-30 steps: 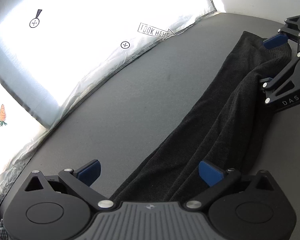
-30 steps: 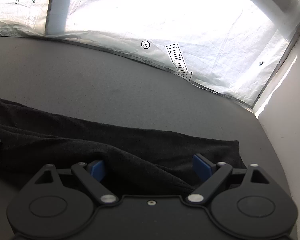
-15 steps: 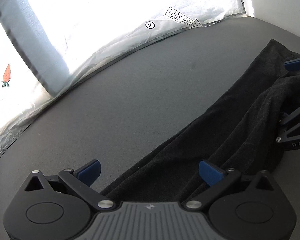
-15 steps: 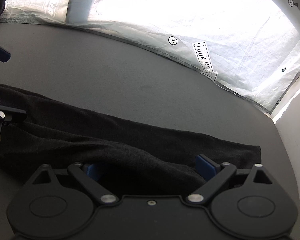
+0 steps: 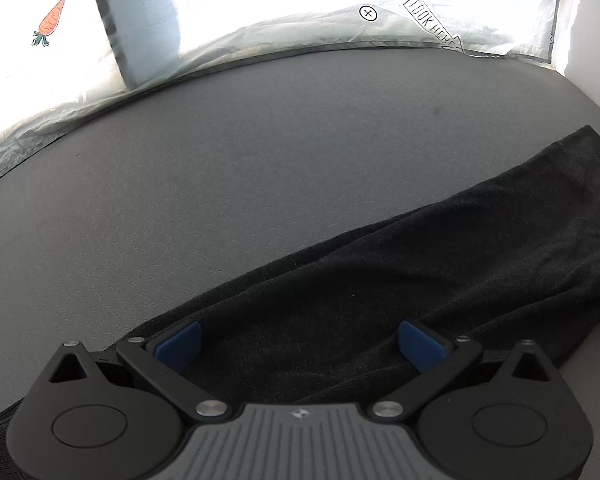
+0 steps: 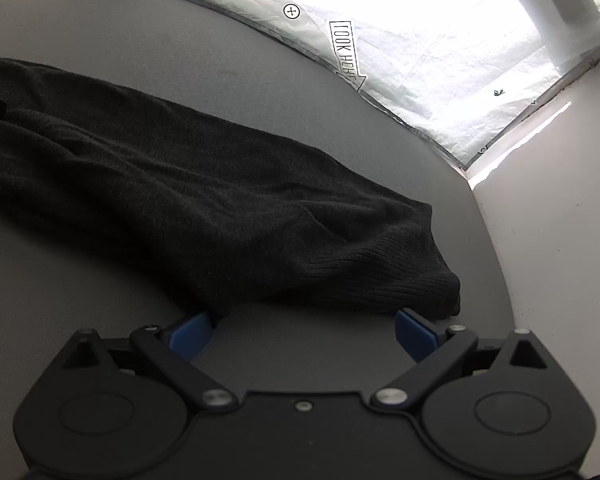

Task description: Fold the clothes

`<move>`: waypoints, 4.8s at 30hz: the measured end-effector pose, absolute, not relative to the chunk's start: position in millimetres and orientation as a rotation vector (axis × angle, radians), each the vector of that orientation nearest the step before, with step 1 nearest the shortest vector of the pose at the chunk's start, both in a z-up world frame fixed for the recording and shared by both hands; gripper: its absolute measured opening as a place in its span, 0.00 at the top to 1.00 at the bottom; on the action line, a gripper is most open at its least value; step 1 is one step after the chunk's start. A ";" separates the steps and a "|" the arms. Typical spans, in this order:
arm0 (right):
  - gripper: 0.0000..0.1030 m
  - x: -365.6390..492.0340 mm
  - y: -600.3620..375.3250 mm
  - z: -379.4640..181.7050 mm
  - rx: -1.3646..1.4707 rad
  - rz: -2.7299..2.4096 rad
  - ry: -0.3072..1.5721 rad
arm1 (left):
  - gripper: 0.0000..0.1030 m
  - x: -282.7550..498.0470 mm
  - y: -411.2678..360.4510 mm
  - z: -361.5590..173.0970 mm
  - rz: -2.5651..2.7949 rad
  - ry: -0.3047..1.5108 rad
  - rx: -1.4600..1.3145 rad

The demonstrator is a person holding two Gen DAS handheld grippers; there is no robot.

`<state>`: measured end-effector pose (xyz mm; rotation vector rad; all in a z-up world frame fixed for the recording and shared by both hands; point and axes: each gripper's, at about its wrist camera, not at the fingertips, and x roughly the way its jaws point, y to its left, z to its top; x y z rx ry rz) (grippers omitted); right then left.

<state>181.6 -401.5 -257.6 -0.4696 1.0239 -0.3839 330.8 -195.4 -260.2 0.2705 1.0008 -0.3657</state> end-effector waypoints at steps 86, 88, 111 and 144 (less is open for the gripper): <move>0.64 277.9 -432.8 -252.4 0.373 0.095 1.004 | 0.60 279.6 -135.2 -238.5 -0.230 1.063 -0.331; 0.78 275.1 -432.9 -246.4 0.369 0.091 0.963 | 0.73 279.2 -133.3 -237.8 -0.239 1.101 -0.340; 0.26 191.5 -589.0 -228.8 0.559 -0.483 0.790 | 0.19 281.6 -186.1 -191.6 -0.222 1.106 0.049; 0.80 224.8 -685.9 -268.6 0.849 -0.688 0.713 | 0.00 331.3 -232.2 -251.0 -0.262 1.217 0.184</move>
